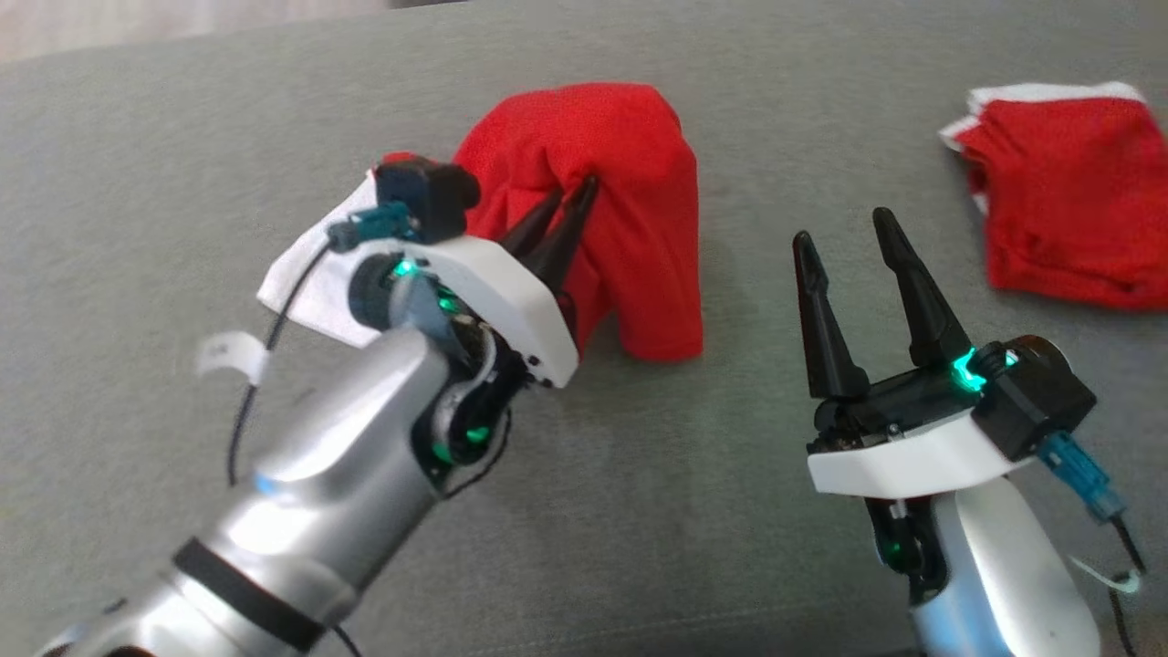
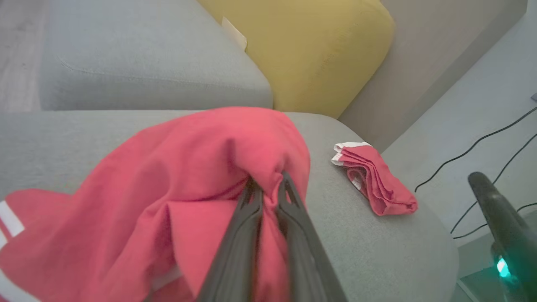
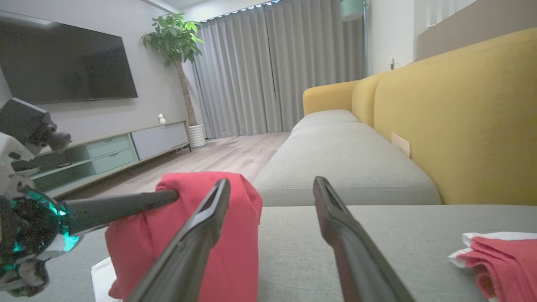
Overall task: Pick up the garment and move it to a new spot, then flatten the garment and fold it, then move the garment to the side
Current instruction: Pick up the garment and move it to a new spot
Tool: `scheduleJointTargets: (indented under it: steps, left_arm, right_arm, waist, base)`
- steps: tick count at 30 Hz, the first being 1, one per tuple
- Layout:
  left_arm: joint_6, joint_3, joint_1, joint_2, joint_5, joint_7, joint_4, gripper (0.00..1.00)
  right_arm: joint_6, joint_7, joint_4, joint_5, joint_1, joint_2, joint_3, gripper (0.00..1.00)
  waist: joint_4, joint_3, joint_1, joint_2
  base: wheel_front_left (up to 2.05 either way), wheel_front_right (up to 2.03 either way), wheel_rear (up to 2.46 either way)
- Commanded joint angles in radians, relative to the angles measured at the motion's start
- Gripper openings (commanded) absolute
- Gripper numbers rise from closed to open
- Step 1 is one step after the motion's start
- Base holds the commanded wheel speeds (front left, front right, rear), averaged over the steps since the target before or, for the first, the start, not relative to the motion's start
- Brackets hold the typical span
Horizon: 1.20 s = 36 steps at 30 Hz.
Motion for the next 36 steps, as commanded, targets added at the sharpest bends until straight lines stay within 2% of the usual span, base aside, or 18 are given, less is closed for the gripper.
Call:
scheduleJointTargets:
  steps: [1, 3, 4, 5, 11, 22, 30, 36]
  left_arm:
    - [0.008, 0.038, -0.024, 0.004, -0.003, -0.02, -0.009, 0.0]
    - [0.014, 0.039, -0.015, -0.033, -0.006, -0.052, 0.051, 0.0]
    - [0.016, 0.038, -0.014, -0.041, -0.004, -0.061, 0.074, 0.4]
    - [0.016, 0.033, -0.014, -0.047, 0.002, -0.067, 0.097, 0.98]
    - [-0.011, 0.013, -0.016, -0.058, 0.019, -0.096, 0.189, 1.0]
    - [-0.049, 0.02, 0.028, 0.005, 0.009, -0.122, 0.206, 1.0]
    - [-0.041, 0.042, 0.147, 0.107, 0.026, -0.181, 0.149, 1.0]
    - [-0.006, 0.107, 0.267, 0.16, 0.059, -0.204, 0.072, 1.0]
  right_arm:
    - [-0.001, -0.008, -0.026, 0.012, -0.012, 0.0, 0.026, 1.0]
    - [-0.001, -0.01, -0.022, 0.02, -0.014, 0.0, 0.029, 1.0]
    - [-0.001, -0.01, -0.02, 0.02, -0.014, 0.0, 0.031, 1.0]
    - [-0.001, -0.01, -0.018, 0.02, -0.013, 0.0, 0.033, 1.0]
    - [-0.001, -0.011, -0.015, 0.019, -0.002, 0.0, 0.02, 1.0]
    - [-0.001, -0.011, 0.001, 0.003, 0.022, 0.0, 0.002, 1.0]
    - [-0.001, -0.011, 0.013, -0.01, 0.051, 0.0, -0.025, 1.0]
    - [-0.001, -0.011, 0.018, -0.027, 0.083, 0.0, -0.052, 1.0]
  waist:
    - [-0.048, 0.0, 0.0, 0.0]
    - [-0.079, 0.001, 0.0, 0.0]
    - [-0.087, 0.001, 0.0, 0.0]
    - [-0.093, 0.001, 0.0, 0.0]
    - [-0.091, -0.012, 0.0, 0.0]
    - [0.002, -0.07, 0.0, 0.0]
    - [0.078, -0.127, 0.0, 0.0]
    - [0.126, -0.161, 0.0, 0.0]
  base:
    - [0.0, 0.0, 0.0]
    - [0.0, 0.0, 0.0]
    - [0.0, 0.0, 0.0]
    - [0.0, 0.0, 0.0]
    - [0.0, 0.0, 0.0]
    - [0.0, 0.0, 0.0]
    - [0.0, 0.0, 0.0]
    - [0.0, 0.0, 0.0]
